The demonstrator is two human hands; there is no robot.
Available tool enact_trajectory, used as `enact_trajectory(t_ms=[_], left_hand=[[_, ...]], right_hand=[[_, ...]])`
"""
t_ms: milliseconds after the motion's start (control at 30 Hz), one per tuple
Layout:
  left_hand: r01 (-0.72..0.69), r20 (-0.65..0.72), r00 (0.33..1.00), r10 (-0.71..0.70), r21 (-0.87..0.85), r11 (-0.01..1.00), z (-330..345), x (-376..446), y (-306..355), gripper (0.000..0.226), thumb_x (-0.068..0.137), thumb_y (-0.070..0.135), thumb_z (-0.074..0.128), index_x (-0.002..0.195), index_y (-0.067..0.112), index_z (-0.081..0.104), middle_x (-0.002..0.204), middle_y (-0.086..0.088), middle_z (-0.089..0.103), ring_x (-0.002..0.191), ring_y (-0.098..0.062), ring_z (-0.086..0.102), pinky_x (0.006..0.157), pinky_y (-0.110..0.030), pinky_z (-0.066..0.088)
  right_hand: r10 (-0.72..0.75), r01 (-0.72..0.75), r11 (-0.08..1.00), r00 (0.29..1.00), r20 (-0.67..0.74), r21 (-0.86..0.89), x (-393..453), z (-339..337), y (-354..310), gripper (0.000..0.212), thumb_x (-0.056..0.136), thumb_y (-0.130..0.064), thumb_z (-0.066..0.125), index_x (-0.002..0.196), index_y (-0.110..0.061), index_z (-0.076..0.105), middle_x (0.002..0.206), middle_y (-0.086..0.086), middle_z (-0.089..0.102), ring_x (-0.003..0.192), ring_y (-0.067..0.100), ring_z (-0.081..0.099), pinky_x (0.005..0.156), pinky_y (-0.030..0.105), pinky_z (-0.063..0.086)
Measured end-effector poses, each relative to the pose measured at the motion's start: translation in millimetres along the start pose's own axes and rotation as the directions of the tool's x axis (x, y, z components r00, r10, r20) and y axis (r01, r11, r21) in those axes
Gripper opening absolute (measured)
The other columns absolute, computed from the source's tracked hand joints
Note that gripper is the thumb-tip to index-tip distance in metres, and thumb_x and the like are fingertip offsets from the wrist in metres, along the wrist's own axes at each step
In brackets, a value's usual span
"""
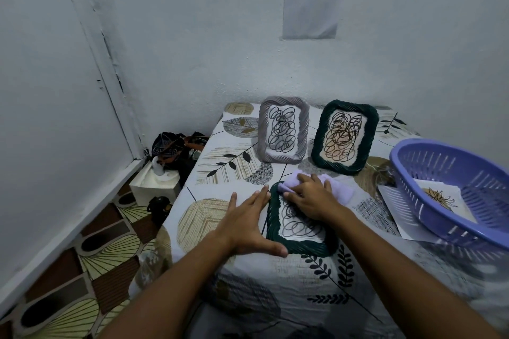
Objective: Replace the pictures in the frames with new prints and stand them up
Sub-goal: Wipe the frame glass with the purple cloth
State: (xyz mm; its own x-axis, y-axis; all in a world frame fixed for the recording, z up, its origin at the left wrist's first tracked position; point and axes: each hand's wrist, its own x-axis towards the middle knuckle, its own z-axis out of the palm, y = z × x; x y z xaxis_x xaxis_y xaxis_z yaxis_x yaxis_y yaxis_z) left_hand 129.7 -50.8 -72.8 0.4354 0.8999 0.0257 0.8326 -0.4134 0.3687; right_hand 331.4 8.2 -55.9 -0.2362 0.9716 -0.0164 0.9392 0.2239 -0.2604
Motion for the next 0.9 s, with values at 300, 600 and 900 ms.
enact_trajectory(t_ms=[300,600,900], left_hand=[[0.003,-0.003,1.000,-0.003,-0.029,1.000,-3,-3,3,0.145,0.049,0.092,0.055,0.152,0.018,-0.015,0.160,0.009,0.014,0.146,-0.005,0.007,0.118,-0.050,-0.012],[-0.002,-0.022,1.000,0.002,-0.016,1.000,-1,-2,2,0.142,0.050,0.091,0.058,0.152,0.021,-0.012,0.161,0.009,0.014,0.147,-0.004,0.006,0.118,-0.052,-0.011],[0.059,0.034,0.998,-0.060,0.023,0.998,-8,-8,12,0.135,0.057,0.081,0.066,0.155,0.018,-0.002,0.160,0.001,-0.008,0.129,-0.001,-0.021,0.117,-0.047,-0.016]], right_hand=[[-0.110,0.110,0.994,0.993,0.037,-0.009,-34,-3,-8,0.043,0.099,-0.049,0.035,0.128,-0.028,0.060,0.159,0.003,0.019,0.147,0.028,0.002,0.116,0.051,-0.003],[0.022,-0.022,1.000,1.000,-0.017,0.023,-7,1,-6,0.044,0.098,-0.054,0.032,0.131,-0.037,0.056,0.158,0.005,0.021,0.145,0.032,0.008,0.114,0.052,0.006],[-0.083,0.083,0.996,0.996,0.016,0.016,-50,3,-12,0.042,0.100,-0.048,0.033,0.127,-0.031,0.060,0.158,0.003,0.019,0.147,0.028,0.003,0.118,0.047,-0.001]])
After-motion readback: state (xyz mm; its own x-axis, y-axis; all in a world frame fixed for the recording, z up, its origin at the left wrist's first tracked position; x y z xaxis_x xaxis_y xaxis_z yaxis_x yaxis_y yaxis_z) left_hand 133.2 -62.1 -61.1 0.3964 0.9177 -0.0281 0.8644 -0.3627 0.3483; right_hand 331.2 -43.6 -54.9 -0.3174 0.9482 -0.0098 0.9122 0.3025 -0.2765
